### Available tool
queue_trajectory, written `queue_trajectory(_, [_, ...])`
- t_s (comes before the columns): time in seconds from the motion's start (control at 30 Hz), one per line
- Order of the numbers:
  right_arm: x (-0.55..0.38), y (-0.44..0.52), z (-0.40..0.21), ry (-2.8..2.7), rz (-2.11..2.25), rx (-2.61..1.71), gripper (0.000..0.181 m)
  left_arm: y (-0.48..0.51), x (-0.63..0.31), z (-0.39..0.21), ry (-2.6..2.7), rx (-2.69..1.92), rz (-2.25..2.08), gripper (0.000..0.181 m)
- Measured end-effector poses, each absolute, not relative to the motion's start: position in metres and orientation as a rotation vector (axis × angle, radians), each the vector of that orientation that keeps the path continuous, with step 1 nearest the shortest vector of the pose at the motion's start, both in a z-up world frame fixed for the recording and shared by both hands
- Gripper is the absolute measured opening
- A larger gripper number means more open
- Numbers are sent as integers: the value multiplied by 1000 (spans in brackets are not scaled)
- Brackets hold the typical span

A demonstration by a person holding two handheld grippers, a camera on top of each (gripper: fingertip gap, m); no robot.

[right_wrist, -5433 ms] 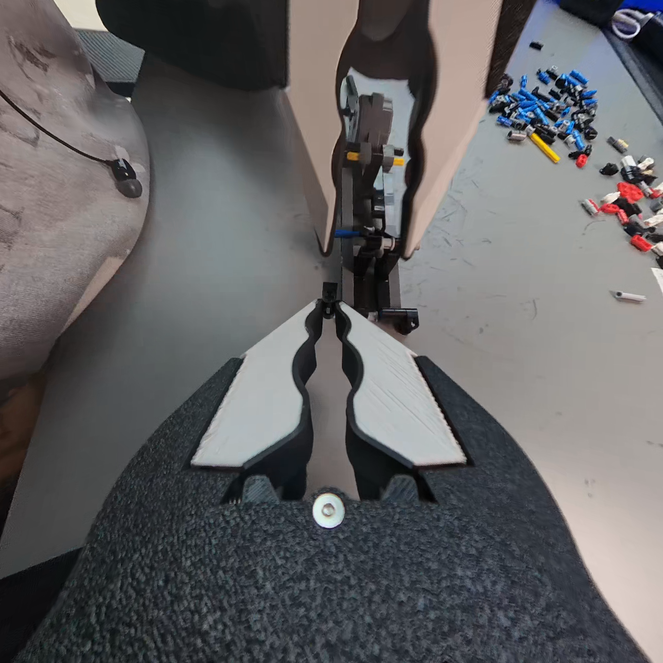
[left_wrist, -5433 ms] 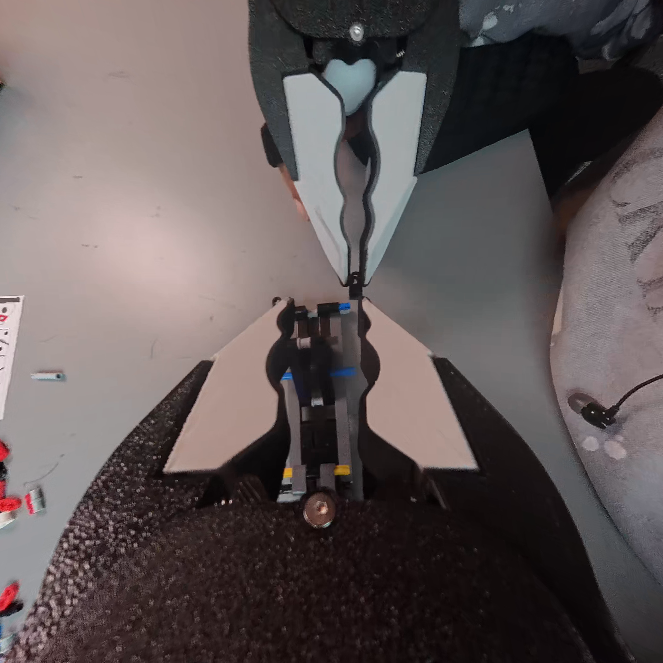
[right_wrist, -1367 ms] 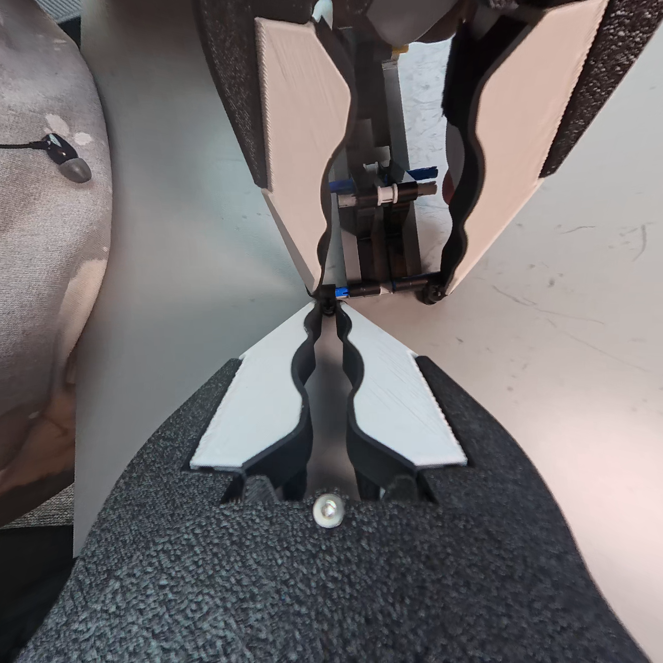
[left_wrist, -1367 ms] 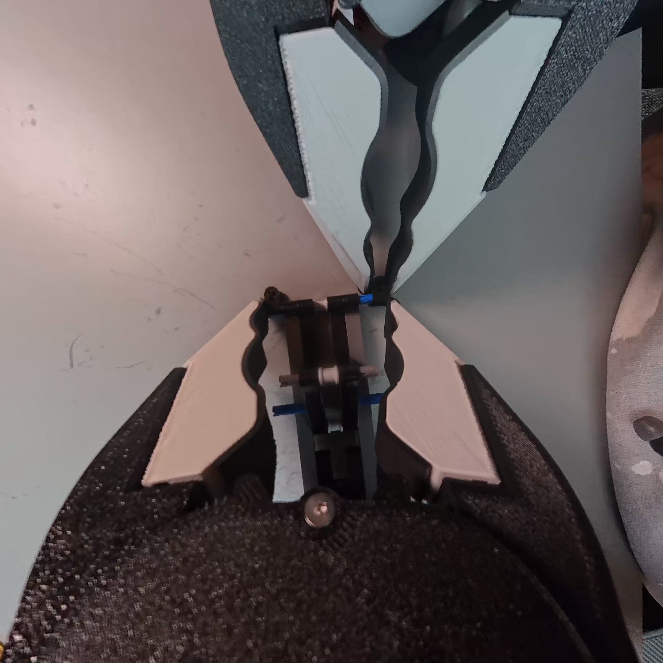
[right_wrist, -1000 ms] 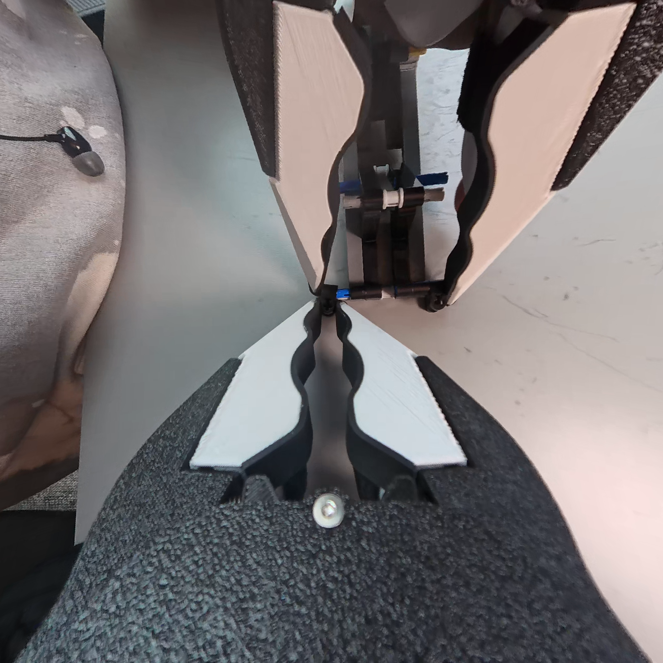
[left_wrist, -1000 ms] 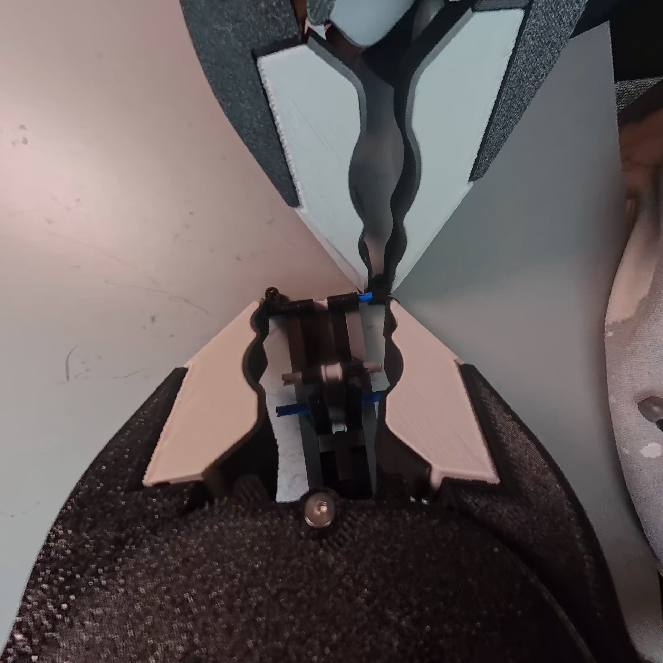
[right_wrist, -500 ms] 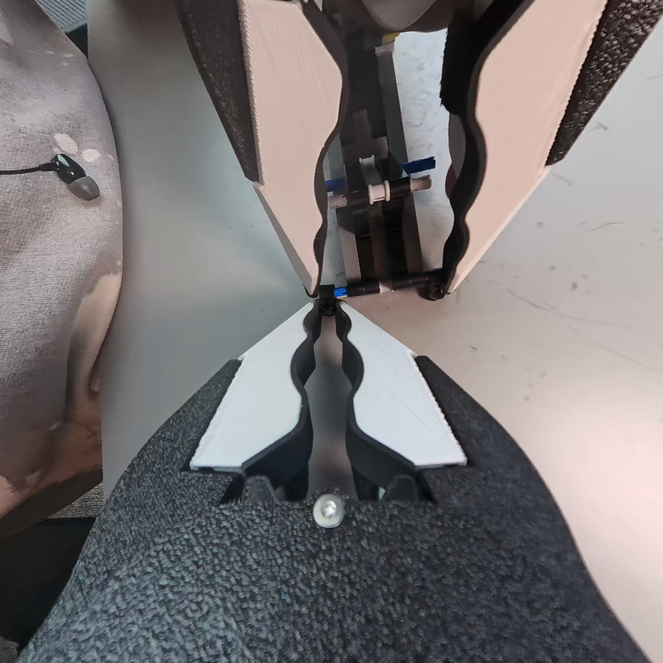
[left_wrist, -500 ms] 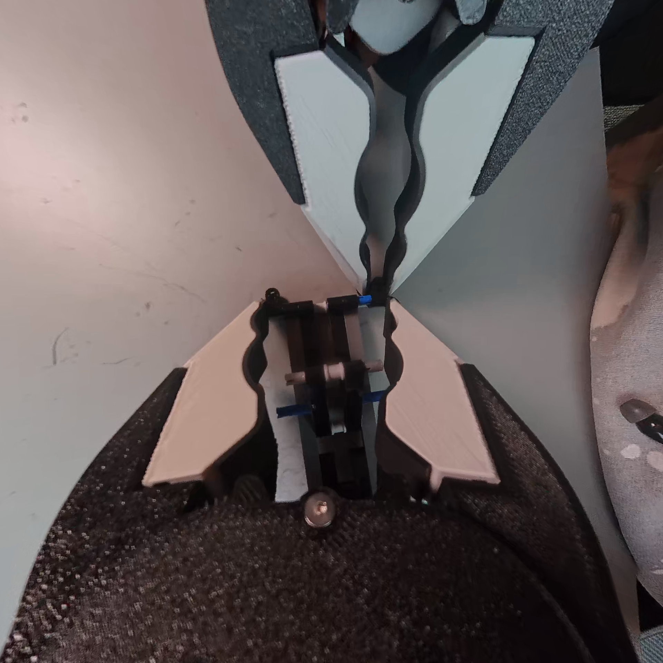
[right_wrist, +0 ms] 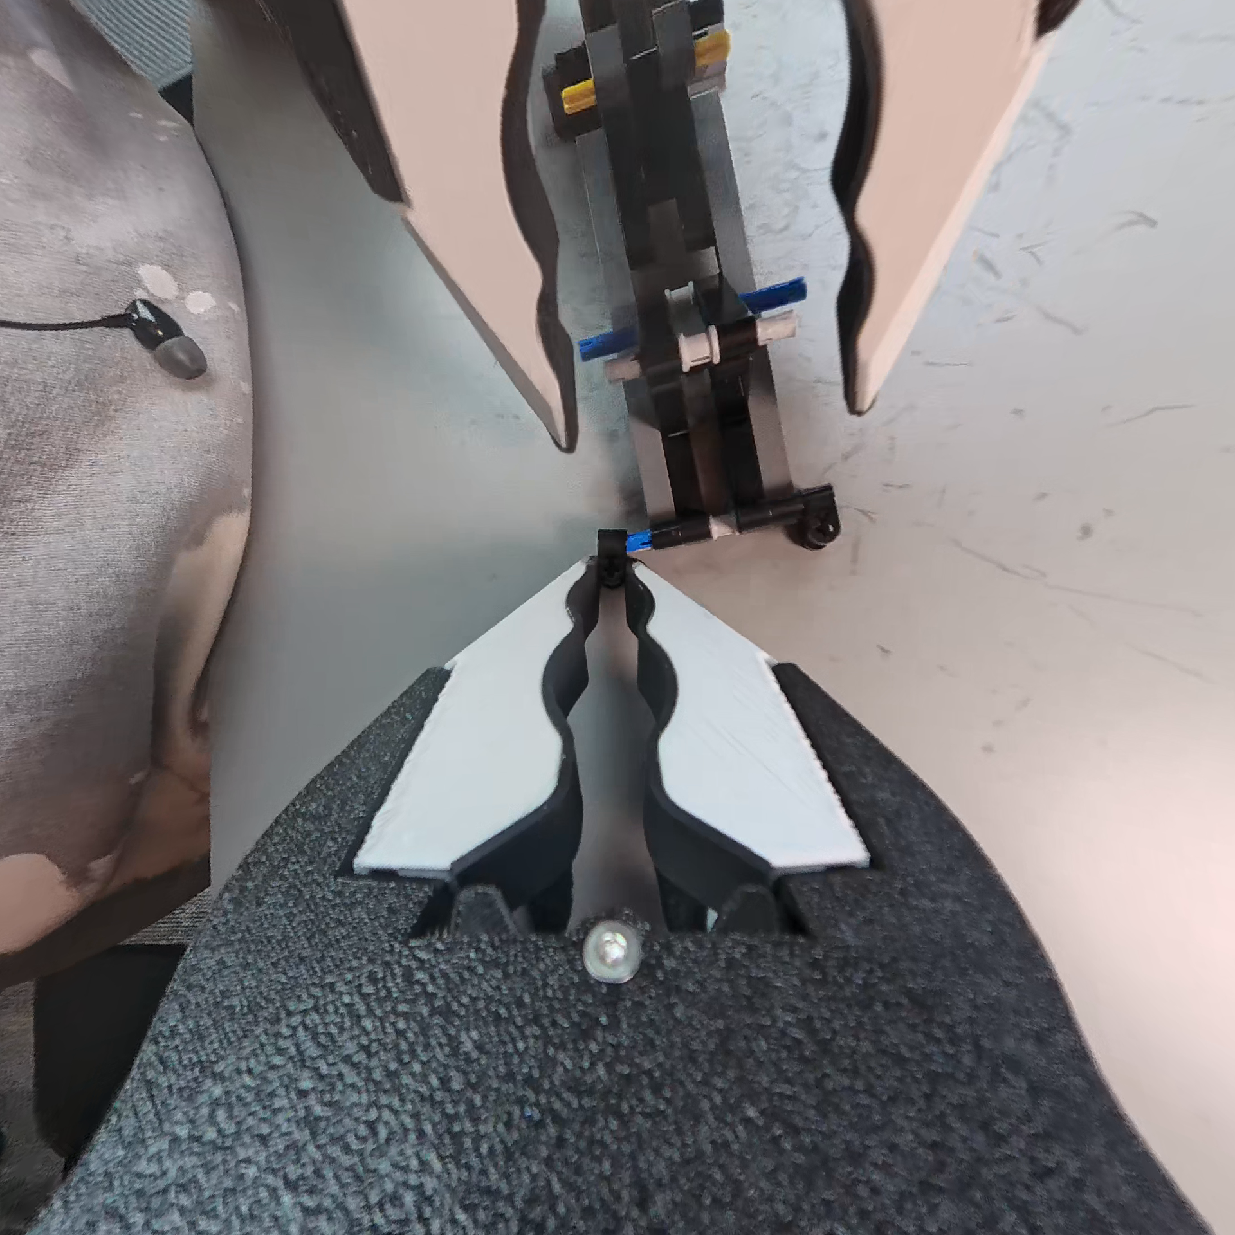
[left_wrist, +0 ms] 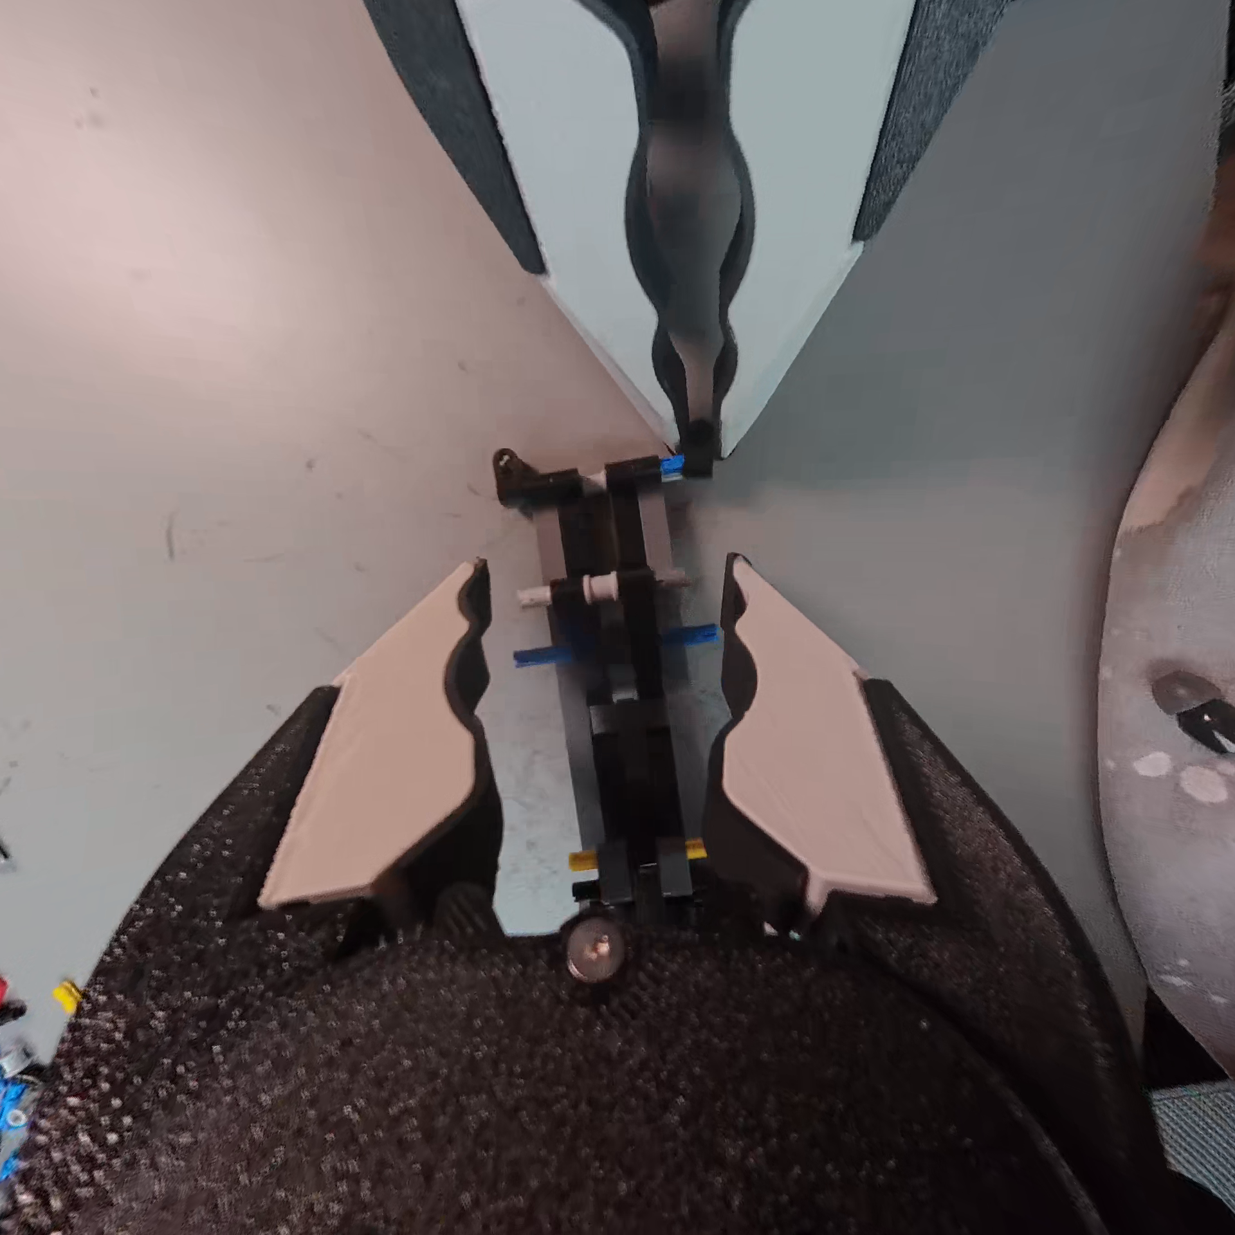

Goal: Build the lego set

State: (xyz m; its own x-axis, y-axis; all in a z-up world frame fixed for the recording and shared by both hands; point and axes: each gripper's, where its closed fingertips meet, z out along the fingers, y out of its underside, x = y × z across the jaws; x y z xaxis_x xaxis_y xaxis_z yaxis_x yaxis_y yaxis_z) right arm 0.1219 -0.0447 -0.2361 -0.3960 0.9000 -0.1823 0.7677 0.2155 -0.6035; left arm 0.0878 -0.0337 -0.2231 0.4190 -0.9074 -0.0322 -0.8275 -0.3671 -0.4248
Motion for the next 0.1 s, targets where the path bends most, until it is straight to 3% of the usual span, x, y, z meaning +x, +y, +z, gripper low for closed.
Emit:
queue_trajectory(0.03, [122,-45,-236,-2281,931,-1586,7,-36,87,-227,1493,-2322,-263,68])
queue_trajectory(0.1, [122,-45,-236,-2285,920,-1575,7,-39,88,-236,1511,-2360,-234,64])
